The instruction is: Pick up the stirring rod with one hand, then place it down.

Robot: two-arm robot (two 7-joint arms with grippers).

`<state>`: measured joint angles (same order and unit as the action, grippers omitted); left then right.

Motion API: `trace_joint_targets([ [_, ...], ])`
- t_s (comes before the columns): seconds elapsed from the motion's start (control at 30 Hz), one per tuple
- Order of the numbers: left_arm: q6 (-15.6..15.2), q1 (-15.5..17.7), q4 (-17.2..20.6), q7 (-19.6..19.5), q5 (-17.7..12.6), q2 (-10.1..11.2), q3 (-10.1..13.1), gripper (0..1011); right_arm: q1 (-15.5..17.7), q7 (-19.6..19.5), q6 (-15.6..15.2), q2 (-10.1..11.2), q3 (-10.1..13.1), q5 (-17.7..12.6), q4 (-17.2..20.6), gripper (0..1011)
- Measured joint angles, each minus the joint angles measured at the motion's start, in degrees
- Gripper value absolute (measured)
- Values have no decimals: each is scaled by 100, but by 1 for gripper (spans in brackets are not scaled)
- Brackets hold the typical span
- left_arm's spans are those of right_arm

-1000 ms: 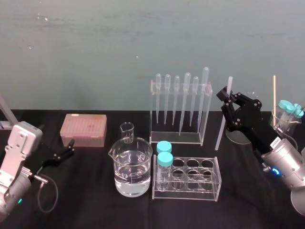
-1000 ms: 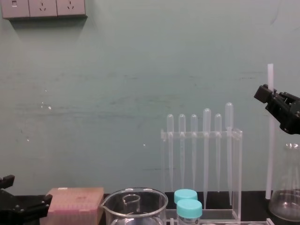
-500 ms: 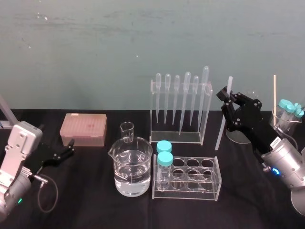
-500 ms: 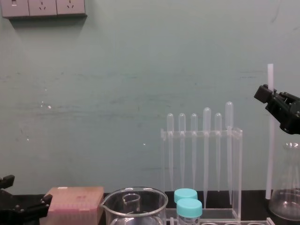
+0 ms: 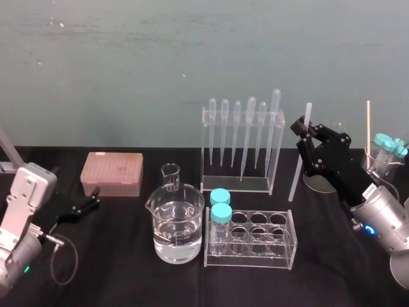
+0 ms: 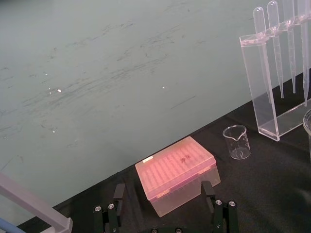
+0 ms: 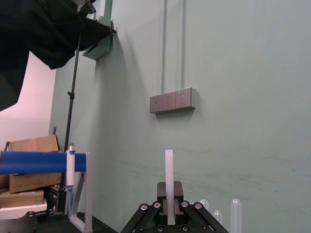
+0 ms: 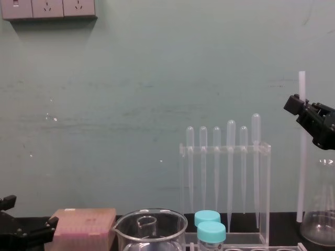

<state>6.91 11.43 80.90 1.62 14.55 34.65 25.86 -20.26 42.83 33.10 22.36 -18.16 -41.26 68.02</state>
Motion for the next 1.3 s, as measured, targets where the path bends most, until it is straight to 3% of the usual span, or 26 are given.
trace_joint_targets([
  [1.3,0,0,0,0,0,0,0,1000,0,0,0,0,0,0,0,69],
])
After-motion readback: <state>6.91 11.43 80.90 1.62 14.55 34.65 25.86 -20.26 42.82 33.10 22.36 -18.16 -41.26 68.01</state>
